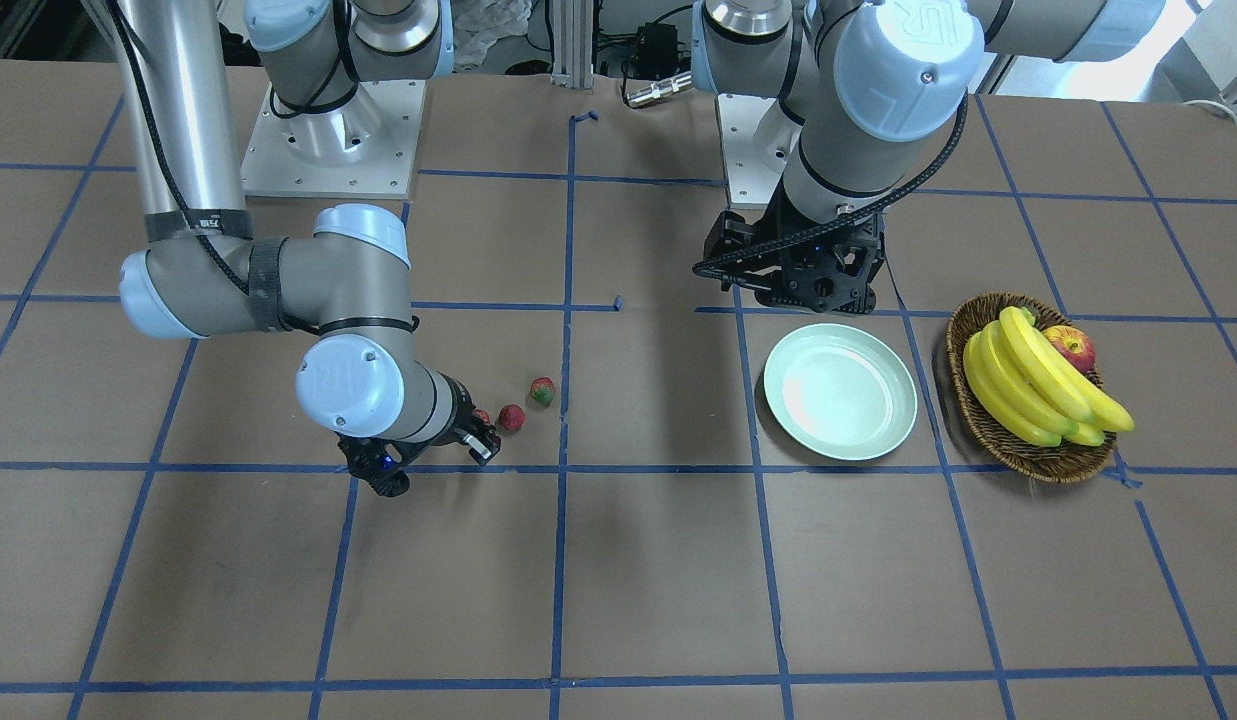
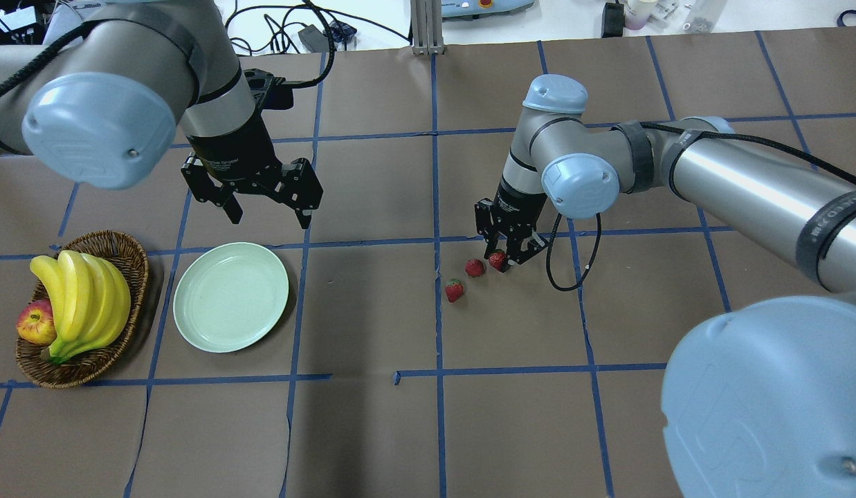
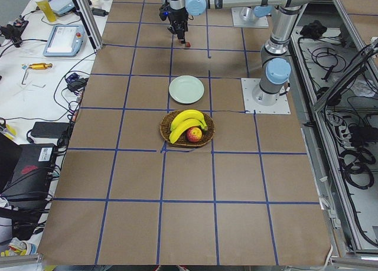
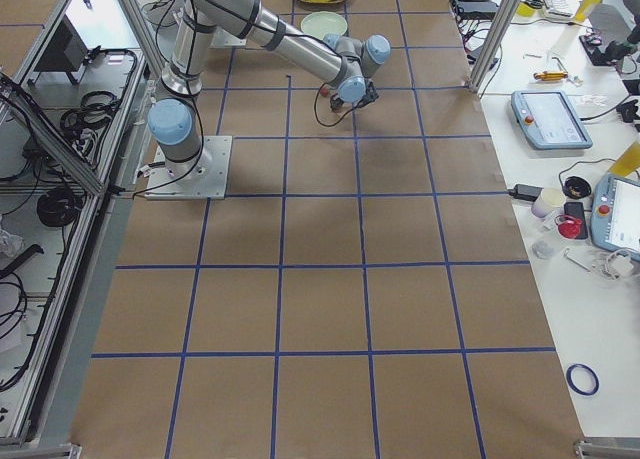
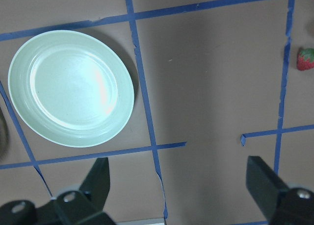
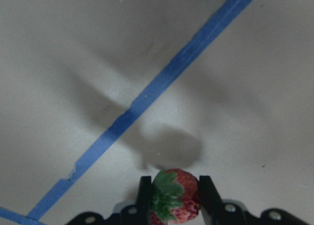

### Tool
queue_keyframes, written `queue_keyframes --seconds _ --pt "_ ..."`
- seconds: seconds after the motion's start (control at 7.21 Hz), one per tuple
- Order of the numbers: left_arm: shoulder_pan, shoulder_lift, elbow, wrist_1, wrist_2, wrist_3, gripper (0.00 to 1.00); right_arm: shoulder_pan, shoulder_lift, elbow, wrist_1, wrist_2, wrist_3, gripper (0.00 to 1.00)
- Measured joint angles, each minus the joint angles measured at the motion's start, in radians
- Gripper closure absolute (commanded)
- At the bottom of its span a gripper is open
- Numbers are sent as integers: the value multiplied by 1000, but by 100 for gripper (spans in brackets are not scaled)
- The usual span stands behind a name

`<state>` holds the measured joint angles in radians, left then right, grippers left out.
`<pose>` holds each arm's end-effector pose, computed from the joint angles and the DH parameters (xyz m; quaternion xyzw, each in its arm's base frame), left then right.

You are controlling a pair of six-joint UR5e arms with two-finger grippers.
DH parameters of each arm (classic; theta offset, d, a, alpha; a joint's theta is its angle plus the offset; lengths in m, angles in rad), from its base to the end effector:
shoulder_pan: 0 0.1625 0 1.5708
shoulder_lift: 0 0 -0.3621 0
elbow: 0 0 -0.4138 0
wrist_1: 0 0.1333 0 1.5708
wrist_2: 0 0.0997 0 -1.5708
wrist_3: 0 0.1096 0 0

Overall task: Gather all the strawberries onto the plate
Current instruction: 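Move the right gripper down over the cluster of red strawberries, then close the right gripper on one strawberry and lift it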

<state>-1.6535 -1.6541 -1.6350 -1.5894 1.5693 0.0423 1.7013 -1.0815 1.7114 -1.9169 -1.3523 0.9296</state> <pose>-0.1759 -0.5068 0.3380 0.0622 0.9946 0.0830 0.0009 0.2299 -0.5450 0.1077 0.3970 0.9005 0.1759 0.0220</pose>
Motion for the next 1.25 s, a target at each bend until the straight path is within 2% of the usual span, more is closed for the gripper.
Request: queue_keyframes --seconds 0.28,0.69,1.25 --pt "4 5 2 3 4 3 0 -2 -50 -68 41 -51 -16 100" --pt "50 7 5 40 -1 7 0 54 -124 -180 96 -62 -127 100" --pt "143 1 0 54 -5 19 0 234 -80 -181 33 -46 -233 100"
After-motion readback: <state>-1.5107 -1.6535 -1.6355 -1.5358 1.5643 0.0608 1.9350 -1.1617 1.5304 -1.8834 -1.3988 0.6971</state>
